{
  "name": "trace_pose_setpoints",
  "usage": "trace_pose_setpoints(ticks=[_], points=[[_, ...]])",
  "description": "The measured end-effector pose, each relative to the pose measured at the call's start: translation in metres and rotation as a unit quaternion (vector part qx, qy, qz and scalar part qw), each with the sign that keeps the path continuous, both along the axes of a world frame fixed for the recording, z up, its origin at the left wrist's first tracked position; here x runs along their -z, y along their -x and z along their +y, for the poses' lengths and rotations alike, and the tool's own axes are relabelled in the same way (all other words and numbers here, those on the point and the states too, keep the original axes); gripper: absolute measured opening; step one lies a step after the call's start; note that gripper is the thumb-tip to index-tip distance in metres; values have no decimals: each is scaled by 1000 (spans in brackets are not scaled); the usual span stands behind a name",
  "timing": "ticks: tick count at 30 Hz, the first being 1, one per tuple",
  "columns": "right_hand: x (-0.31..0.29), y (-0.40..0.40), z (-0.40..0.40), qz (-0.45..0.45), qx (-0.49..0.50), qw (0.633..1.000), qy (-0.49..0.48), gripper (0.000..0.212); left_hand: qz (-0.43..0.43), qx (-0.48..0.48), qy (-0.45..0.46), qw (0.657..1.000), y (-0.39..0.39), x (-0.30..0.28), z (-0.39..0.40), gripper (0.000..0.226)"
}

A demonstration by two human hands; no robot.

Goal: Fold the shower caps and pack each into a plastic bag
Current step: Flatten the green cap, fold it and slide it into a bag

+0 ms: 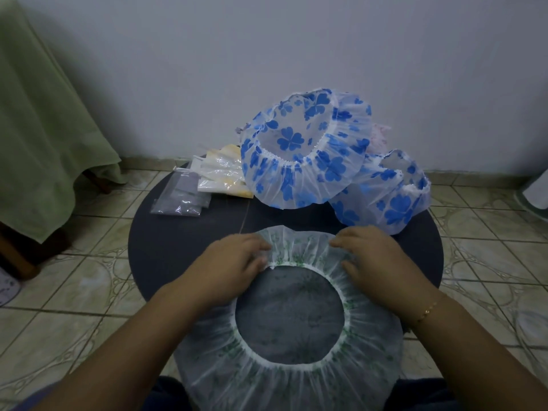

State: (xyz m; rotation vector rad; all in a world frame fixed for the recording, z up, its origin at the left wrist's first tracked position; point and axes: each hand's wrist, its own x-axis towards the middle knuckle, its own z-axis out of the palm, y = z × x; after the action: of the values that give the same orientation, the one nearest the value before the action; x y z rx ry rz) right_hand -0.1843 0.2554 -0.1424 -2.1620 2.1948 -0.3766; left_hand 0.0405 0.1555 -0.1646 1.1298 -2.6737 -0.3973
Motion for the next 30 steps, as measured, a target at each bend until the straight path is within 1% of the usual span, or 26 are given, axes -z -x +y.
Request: trace_pose_setpoints(ticks=[2, 4, 6, 7, 8, 11, 12, 15, 16, 17, 18, 21, 22, 23, 24, 26, 27, 28, 29, 30], points=[[3, -6, 0, 0, -31, 998, -50, 46, -46, 25, -22, 998, 3, 8, -1, 48], [8, -9, -1, -18, -54, 992, -115, 50, -73, 43, -29, 996, 4, 15, -4, 69], [14, -7, -2, -31, -54, 982, -177, 52, -92, 52, -19, 994, 1, 22, -7, 94], [18, -5, -2, -30, -47, 978, -202, 53, -100, 51, -13, 994, -1, 24, -9, 101], [21, -3, -2, -24, -41, 975, -219, 53, -103, 47, -9, 994, -1, 26, -9, 101], [28, 2, -2, -8, -28, 974, -226, 54, -95, 34, -21, 995, -2, 26, -14, 85], [29, 3, -3, -7, -22, 975, -221, 54, -88, 33, -23, 995, -3, 24, -16, 86], [33, 3, -2, -11, 1, 978, -211, 53, -59, 17, -23, 998, -5, 26, -22, 103], [34, 2, -2, -16, 9, 978, -206, 53, -39, 10, -25, 999, -5, 24, -22, 104], [34, 1, -1, -18, 18, 980, -198, 53, -21, 2, -21, 1000, -6, 21, -21, 99], [34, 0, 0, -15, 28, 981, -191, 53, -2, -4, 3, 1000, -7, 18, -21, 91], [27, -6, 4, 23, 64, 984, -164, 56, 42, -45, 160, 985, -12, 7, -17, 58], [24, -7, 6, 39, 76, 985, -150, 57, 32, -75, 173, 982, -14, 1, -13, 47], [21, -8, 8, 54, 85, 986, -130, 57, 19, -112, 155, 981, -16, -4, -9, 38], [18, -9, 9, 65, 94, 988, -107, 57, 3, -149, 118, 982, -18, -7, -4, 33], [18, -10, 10, 71, 105, 991, -39, 49, -46, -198, 58, 977, -20, -8, 4, 37], [19, -10, 9, 60, 94, 994, 12, 40, -66, -205, 48, 975, -21, -6, 7, 40], [21, -9, 7, 43, 69, 995, 66, 31, -79, -210, 45, 974, -21, -4, 9, 43], [22, -9, 6, 20, 36, 994, 102, 27, -92, -213, 46, 972, -20, -4, 11, 46], [22, -9, 4, 2, -2, 995, 102, 32, -100, -214, 48, 970, -19, -4, 13, 47]])
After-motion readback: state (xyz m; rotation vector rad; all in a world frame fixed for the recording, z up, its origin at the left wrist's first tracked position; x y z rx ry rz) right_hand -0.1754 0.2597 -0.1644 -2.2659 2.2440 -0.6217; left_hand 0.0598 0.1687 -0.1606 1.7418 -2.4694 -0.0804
